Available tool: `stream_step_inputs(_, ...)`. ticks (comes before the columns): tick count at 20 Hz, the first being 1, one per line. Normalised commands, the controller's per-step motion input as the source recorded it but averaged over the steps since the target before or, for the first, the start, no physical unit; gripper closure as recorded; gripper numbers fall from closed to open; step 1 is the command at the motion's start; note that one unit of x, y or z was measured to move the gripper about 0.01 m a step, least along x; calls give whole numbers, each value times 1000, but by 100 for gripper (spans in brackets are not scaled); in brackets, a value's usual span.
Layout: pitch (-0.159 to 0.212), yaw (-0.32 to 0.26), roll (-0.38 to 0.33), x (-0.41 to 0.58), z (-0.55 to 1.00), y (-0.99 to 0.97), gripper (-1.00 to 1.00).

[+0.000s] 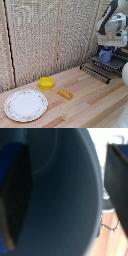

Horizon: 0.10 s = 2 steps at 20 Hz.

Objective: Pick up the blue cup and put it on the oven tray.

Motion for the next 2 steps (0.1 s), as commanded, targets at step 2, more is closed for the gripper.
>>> stream_step_inputs(2,5,14,15,141,636,-29,-100)
